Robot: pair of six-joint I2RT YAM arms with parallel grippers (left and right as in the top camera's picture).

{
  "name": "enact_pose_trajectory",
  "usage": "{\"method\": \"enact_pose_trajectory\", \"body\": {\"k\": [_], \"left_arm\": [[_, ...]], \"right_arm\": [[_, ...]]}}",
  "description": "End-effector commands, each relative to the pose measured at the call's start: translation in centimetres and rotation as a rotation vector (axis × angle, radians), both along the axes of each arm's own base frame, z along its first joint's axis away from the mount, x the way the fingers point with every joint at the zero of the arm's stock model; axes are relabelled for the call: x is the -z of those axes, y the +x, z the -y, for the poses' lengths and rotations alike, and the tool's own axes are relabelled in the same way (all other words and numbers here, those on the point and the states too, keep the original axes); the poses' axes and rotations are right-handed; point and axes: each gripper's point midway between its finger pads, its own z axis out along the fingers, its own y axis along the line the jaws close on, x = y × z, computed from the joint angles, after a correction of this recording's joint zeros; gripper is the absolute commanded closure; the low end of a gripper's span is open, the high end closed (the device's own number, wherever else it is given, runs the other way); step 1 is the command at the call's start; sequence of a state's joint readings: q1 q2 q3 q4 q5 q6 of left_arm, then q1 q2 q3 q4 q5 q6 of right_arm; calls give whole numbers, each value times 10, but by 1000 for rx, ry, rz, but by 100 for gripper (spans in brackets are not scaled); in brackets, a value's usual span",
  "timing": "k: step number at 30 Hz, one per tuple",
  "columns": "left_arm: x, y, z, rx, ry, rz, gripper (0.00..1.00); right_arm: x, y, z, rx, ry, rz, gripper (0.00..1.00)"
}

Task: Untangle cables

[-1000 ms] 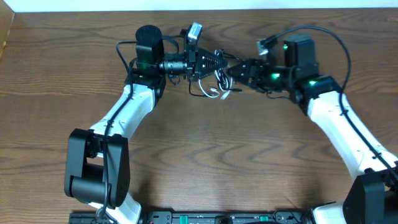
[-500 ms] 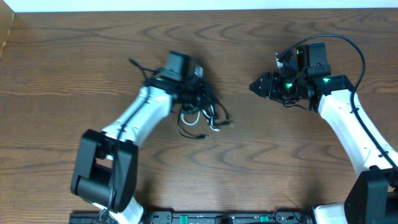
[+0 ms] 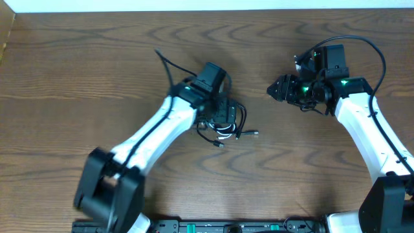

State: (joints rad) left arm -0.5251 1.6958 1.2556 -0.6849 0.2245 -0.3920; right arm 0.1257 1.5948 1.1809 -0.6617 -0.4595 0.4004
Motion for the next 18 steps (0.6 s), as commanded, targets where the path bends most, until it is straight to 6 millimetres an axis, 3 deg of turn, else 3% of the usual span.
{"method": "enact_pose_trajectory", "body": {"k": [1,5,12,16,18], "left_arm": [[-49,8,-11,64,1,145,6],[-51,11,-21,87,17,163,8],[-4,34,-23,141,67,136,22],[21,46,-18,219,94,149,38],[30,50,-16,263,107,161,41]], "right_arm": [[1,0,1,-13,-17,8,39],[2,-1,2,-17,-21,5,39],[8,-8,7,-29,-62,-19,37],[10,-10,9,-34,-79,-23,37],[11,-10,11,-30,-88,-25,37]]}}
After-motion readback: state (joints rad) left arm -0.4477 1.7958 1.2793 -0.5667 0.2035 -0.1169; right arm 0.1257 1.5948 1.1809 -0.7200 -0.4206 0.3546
